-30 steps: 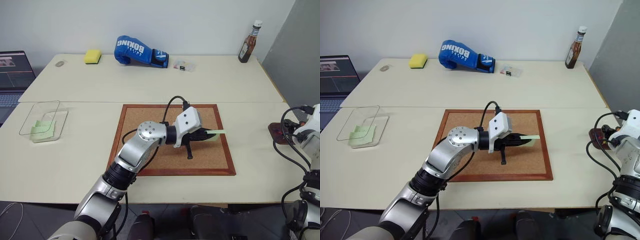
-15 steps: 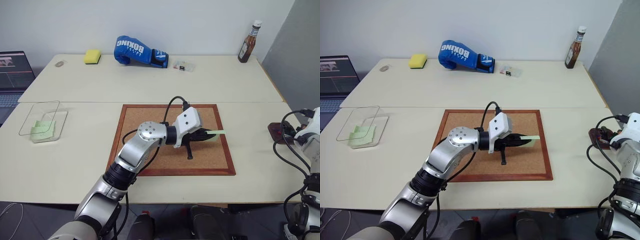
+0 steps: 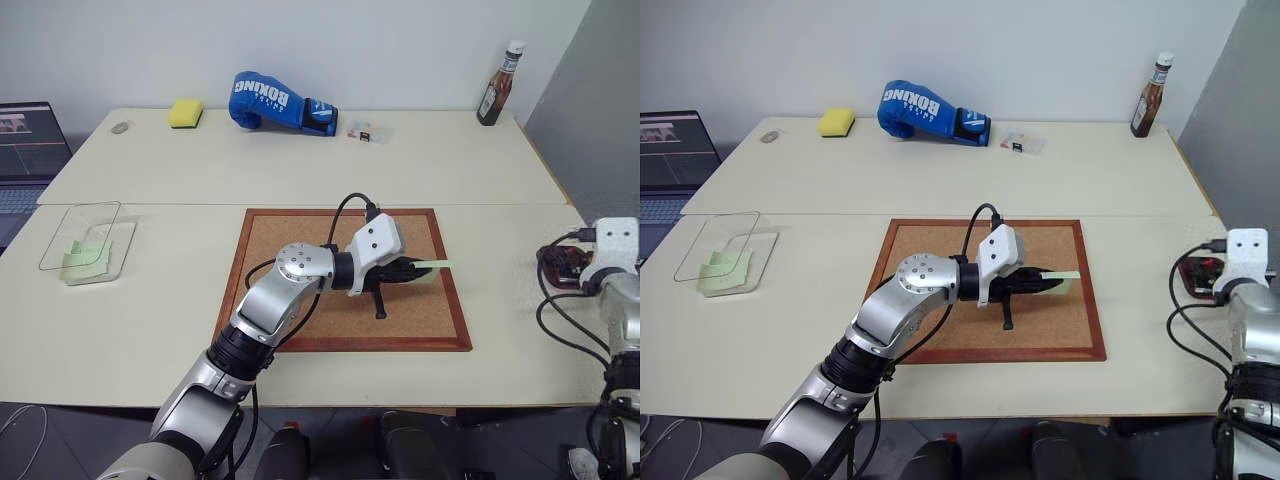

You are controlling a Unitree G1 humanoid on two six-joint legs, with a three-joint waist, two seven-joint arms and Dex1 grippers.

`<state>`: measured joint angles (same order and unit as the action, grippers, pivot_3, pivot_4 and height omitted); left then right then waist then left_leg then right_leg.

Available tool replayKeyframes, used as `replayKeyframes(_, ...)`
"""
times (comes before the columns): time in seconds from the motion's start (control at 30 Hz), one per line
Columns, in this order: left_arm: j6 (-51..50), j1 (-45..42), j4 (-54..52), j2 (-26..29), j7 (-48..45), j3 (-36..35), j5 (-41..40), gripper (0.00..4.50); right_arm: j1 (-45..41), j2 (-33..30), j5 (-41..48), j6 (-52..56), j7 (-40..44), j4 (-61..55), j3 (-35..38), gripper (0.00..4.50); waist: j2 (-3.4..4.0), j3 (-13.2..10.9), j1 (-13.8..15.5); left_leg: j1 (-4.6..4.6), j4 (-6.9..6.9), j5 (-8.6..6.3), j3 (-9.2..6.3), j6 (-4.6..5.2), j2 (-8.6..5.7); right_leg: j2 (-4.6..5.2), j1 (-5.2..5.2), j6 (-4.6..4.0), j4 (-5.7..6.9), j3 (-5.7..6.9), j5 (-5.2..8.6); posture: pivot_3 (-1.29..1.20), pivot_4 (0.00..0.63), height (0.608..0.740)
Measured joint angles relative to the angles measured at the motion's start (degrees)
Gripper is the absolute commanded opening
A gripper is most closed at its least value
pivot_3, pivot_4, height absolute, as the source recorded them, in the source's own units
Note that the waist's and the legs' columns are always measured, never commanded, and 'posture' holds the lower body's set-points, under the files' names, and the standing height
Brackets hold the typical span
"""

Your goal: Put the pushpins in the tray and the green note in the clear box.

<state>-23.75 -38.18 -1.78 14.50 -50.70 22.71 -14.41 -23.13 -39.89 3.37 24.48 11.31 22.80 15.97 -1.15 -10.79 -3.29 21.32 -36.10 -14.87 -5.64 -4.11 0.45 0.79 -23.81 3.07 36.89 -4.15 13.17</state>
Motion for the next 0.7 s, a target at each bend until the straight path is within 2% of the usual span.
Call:
replayKeyframes(0.4,-0.4,0.1,0.0,-0.2,0.0,-0.5,0.0,0.0,2.4,-2.1,-4.4,-7.8,1.4,-0.2,-3.3,4.49,0.0,0.0,0.0,-0.15,-0.03,0.0,0.01,0.0,0.0,0.0,0.1,0.0,0.04,-0.02,0.0,0.0,0.15,0.74)
replayKeyframes(0.7,-0.6,0.1,0.0,-0.2,0.0,-0.5,0.1,0.0,1.8,0.1,-0.1,-2.8,1.5,-0.3,-0.1,4.49,-0.01,0.0,0.0,-0.32,-0.03,0.0,0.0,0.0,0.0,0.0,0.28,0.0,0.04,-0.02,0.0,0.0,0.15,0.74)
